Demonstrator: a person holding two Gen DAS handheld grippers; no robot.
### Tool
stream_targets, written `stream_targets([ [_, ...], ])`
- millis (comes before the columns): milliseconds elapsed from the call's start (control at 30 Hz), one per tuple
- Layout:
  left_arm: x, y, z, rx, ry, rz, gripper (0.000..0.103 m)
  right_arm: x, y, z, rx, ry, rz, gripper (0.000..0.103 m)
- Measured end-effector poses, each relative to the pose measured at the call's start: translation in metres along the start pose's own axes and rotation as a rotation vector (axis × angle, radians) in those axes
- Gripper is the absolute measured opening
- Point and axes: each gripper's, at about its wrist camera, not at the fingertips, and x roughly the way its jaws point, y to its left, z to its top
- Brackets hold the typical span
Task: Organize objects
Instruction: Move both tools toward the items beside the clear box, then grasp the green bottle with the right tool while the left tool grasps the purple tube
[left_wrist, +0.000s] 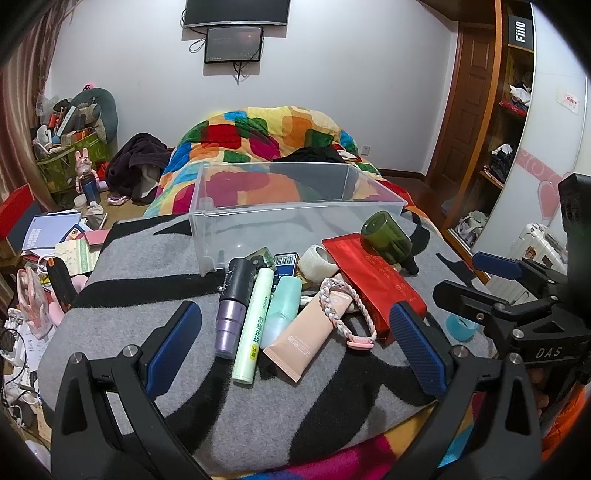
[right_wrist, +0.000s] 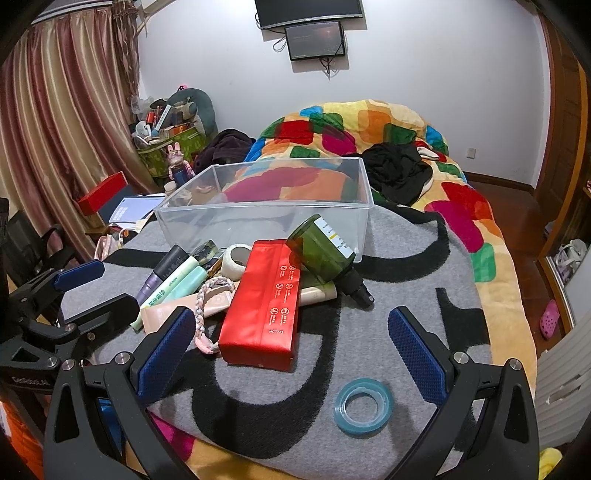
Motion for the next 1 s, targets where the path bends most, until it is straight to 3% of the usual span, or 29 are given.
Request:
stream_targets([
  [300,0.003,0.006,0.002,-0.019,0.01,-0.013,0.103,0.006,-0.004,0.0,0.008,0.015,0.015,0.103],
  [433,0.007,0.012,0.004,-0.022,0.021,0.0,0.082,0.01,-0.007,0.002,0.008,0.017,0.033,0.103],
  [500,0.01,0.018,0.004,-0.036,0.031,0.008,0.081,0.012,-0.008,0.005,-0.005,0.016,0.029,0.102],
  [800,0.039,0.049,0.016,-0.057,0.084,0.063,0.067,0.043,-0.029,0.026,-0.043,0.055,0.003,0.074],
  [1000,0.073,0.066,0.019,-0.101,0.173,0.022,0.055,0.066,-0.036,0.038,-0.071,0.091,0.031,0.07],
])
